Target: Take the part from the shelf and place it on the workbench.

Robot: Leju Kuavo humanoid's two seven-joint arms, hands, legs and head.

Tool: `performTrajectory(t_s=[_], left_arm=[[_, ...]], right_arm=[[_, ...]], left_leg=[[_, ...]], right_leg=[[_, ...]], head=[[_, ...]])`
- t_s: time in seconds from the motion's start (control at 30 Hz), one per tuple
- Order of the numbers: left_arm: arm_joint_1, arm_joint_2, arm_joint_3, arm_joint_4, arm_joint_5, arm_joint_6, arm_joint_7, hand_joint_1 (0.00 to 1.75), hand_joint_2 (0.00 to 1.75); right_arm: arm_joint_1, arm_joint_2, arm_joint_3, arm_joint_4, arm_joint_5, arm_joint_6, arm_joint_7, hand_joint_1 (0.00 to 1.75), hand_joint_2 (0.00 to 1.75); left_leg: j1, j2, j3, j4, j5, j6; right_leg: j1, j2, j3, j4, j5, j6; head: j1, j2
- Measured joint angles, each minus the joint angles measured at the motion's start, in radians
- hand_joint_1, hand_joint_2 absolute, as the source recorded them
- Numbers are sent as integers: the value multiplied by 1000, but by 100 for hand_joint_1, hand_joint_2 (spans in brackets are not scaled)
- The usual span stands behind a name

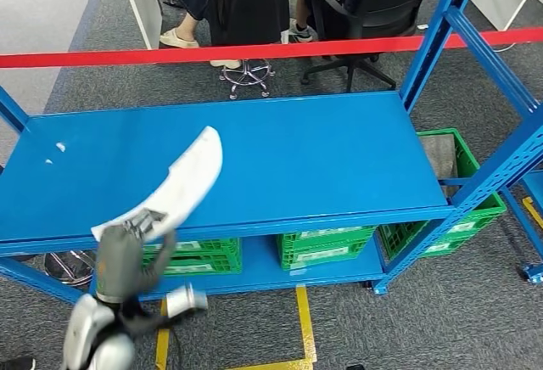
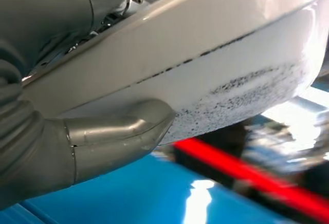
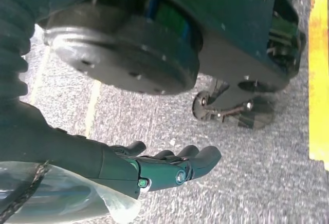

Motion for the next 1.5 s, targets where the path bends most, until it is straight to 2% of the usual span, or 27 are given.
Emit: performTrajectory(t_s=[0.23,0.37,0.43,0.5,0.53,0.57,0.6,0.63,0.7,0.77,0.87,0.9,0.93,1.0,1.03,1.07,1.1,1.13,1.2,1.23,1.27,1.3,1.33,1.37,1.4,1.43,1.5], left_arm=[[135,-13,-169,-111,86,147,-127,175,175],[156,-15,-206,-135,99,162,-148,175,175],[157,-15,-211,-142,100,166,-150,175,175],[157,-16,-213,-144,116,168,-164,175,175],[159,-17,-212,-143,135,168,-181,175,175],[162,-20,-210,-142,163,168,-203,175,175],[165,-26,-207,-139,191,169,-228,175,175],[168,-34,-203,-135,217,169,-253,175,175],[173,-51,-193,-124,255,170,-296,175,175],[178,-63,-181,-107,275,170,-331,175,175],[187,-82,-154,-86,278,170,-362,175,175],[190,-87,-145,-82,277,170,-367,175,175],[193,-92,-138,-79,277,169,-370,175,175],[199,-97,-128,-73,275,170,-373,175,175],[201,-100,-123,-69,273,170,-374,175,175],[203,-102,-119,-65,270,170,-374,175,175],[205,-104,-115,-62,267,169,-375,175,175],[206,-106,-111,-59,264,169,-375,175,175],[208,-109,-106,-55,259,169,-375,175,175],[208,-111,-103,-53,257,169,-375,175,175],[209,-113,-100,-52,256,169,-375,175,175],[210,-115,-97,-50,256,169,-375,175,175],[211,-118,-95,-48,255,169,-375,175,175],[211,-120,-92,-46,254,169,-375,175,175],[211,-122,-90,-44,252,169,-375,175,175],[211,-125,-88,-42,251,169,-375,175,175],[213,-131,-80,-36,249,168,-375,175,175]], right_arm=[[9,-8,-35,1,-64,104,-116,0,175],[11,-12,-46,1,-69,118,-129,0,175],[12,-16,-48,1,-71,120,-130,0,175],[13,-20,-48,2,-72,123,-132,0,175],[14,-22,-48,3,-72,125,-134,0,175],[15,-23,-48,4,-73,126,-137,0,175],[16,-24,-48,4,-74,126,-141,0,175],[17,-25,-48,5,-77,126,-145,0,175],[14,-27,-48,7,-85,121,-151,0,175],[11,-28,-49,8,-96,115,-156,0,175],[13,-29,-52,10,-110,106,-163,0,175],[14,-30,-53,11,-114,104,-165,0,175],[15,-30,-54,12,-118,103,-168,0,175],[16,-31,-57,13,-125,102,-174,0,175],[16,-31,-59,14,-129,102,-177,0,175],[17,-32,-61,16,-132,102,-179,0,175],[17,-33,-63,17,-135,102,-180,0,175],[17,-33,-64,18,-138,102,-181,0,175],[16,-33,-65,19,-144,102,-181,0,175],[15,-32,-67,19,-147,101,-181,0,175],[15,-32,-68,19,-150,100,-180,0,175],[16,-32,-70,19,-152,99,-179,0,175],[18,-33,-71,20,-154,98,-178,0,175],[21,-34,-72,21,-158,97,-177,0,175],[22,-35,-73,23,-162,96,-177,0,175],[23,-37,-74,24,-168,95,-177,0,175],[22,-38,-77,25,-181,94,-179,0,175]], left_leg=[[-8,0,4,6,-9,14],[-6,0,16,-12,-4,33],[-2,2,27,-27,3,42],[-4,3,28,-28,5,45],[-6,3,28,-27,6,45],[-7,3,27,-27,6,45],[-7,4,27,-26,6,44],[-7,5,27,-25,5,43],[-9,9,27,-18,1,36],[-13,15,26,-11,0,27],[-11,24,22,0,-6,10],[-9,22,16,19,-30,3],[-7,18,2,60,-68,-3],[-3,12,-33,182,-157,-12],[-2,11,-44,235,-185,-14],[-1,11,-40,257,-192,-14],[-1,9,-19,242,-181,-12],[-1,2,19,189,-156,-7],[-1,-36,114,39,-112,7],[-2,-55,146,-15,-100,12],[-4,-67,160,-45,-97,14],[-6,-66,161,-52,-95,15],[-6,-57,156,-54,-86,18],[-5,-45,152,-58,-77,24],[-4,-32,146,-63,-65,31],[-2,-17,137,-67,-54,38],[-4,11,113,-68,-34,47]], right_leg=[[-8,-1,7,-2,-4,13],[-11,-4,8,3,-14,26],[-9,-6,-27,76,-60,26],[-8,-6,-90,203,-123,26],[-8,-7,-113,249,-136,27],[-8,-7,-121,262,-130,27],[-8,-8,-109,237,-104,28],[-8,-14,-79,178,-66,27],[-4,-38,-11,53,-15,23],[0,-48,15,5,-2,13],[-1,-28,3,4,11,-6],[-3,-23,-3,3,17,-14],[-4,-19,-10,1,24,-21],[-4,-8,-27,2,39,-27],[-3,-2,-37,3,46,-27],[-3,6,-47,3,54,-26],[-3,14,-56,3,62,-24],[-3,24,-65,3,70,-22],[-3,44,-80,3,86,-14],[-3,54,-86,2,96,-9],[-5,64,-90,-1,105,-3],[-6,73,-93,-4,115,5],[-7,82,-96,-9,125,13],[-7,79,-101,-7,124,18],[-5,65,-110,5,105,22],[-4,45,-124,36,66,25],[-4,5,-157,154,-39,32]], head=[[-1,0],[0,0],[4,0],[6,0],[7,0],[7,0],[7,0],[7,0],[7,0],[6,0],[5,0],[4,0],[2,0],[0,0],[0,0],[0,0],[0,0],[0,0],[0,0],[0,0],[-1,0],[-1,0],[-2,0],[-2,0],[1,0],[4,0],[9,0]])
